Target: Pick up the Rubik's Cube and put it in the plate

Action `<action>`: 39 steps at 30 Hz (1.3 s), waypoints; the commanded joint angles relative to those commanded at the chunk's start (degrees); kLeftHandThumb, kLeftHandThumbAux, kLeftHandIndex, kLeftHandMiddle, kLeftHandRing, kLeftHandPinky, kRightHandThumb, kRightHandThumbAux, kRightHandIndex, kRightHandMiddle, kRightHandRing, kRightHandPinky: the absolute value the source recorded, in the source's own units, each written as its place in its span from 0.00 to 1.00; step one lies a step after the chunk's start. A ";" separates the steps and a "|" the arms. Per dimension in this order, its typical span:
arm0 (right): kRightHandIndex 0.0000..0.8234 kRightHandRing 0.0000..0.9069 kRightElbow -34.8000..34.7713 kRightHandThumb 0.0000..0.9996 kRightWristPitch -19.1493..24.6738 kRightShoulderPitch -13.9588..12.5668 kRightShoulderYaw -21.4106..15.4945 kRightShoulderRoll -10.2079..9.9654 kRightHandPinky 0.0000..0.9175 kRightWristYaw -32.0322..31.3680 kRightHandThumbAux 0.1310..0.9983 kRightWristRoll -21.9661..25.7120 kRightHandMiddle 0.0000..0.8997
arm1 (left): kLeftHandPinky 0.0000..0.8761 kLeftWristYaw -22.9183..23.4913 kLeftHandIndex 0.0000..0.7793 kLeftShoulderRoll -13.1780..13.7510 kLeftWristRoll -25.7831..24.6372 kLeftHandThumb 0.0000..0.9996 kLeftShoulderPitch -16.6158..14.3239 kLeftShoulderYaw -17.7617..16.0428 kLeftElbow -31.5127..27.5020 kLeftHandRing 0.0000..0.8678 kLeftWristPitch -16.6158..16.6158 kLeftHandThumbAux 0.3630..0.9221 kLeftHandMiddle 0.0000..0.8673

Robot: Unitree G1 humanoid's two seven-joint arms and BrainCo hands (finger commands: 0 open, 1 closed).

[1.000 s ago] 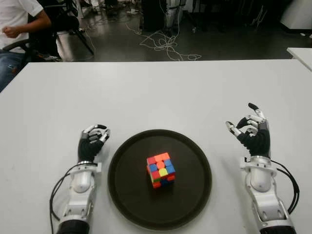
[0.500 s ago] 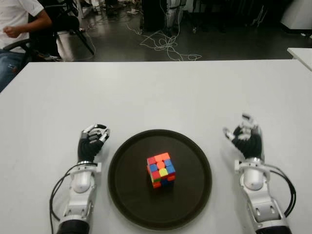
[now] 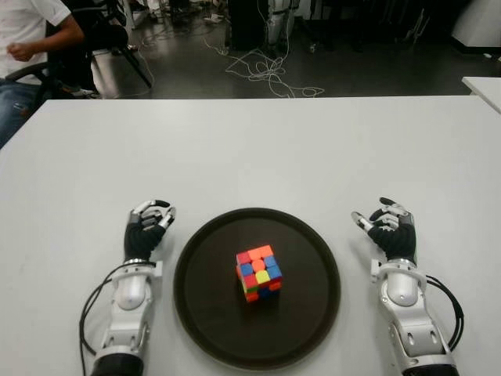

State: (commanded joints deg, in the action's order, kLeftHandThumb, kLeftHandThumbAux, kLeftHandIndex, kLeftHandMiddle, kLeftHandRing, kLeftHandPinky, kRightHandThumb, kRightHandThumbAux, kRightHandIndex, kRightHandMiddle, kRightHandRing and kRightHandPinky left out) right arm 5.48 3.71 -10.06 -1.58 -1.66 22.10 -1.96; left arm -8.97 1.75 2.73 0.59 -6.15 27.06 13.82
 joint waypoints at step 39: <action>0.80 0.88 3.16 0.28 0.21 0.71 -0.31 1.54 0.87 -0.85 0.85 -0.57 0.87 | 0.92 -2.39 0.57 0.03 1.18 0.71 -0.19 0.15 -0.49 0.94 -4.18 0.61 0.93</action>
State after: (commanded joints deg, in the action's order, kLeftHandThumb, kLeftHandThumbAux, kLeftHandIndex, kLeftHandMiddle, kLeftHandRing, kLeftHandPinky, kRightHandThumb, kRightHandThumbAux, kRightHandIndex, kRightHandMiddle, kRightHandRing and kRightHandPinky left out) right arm 8.65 3.92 -9.34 -1.89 -0.11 21.24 -2.54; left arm -11.36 1.79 3.91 0.40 -6.00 26.57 9.64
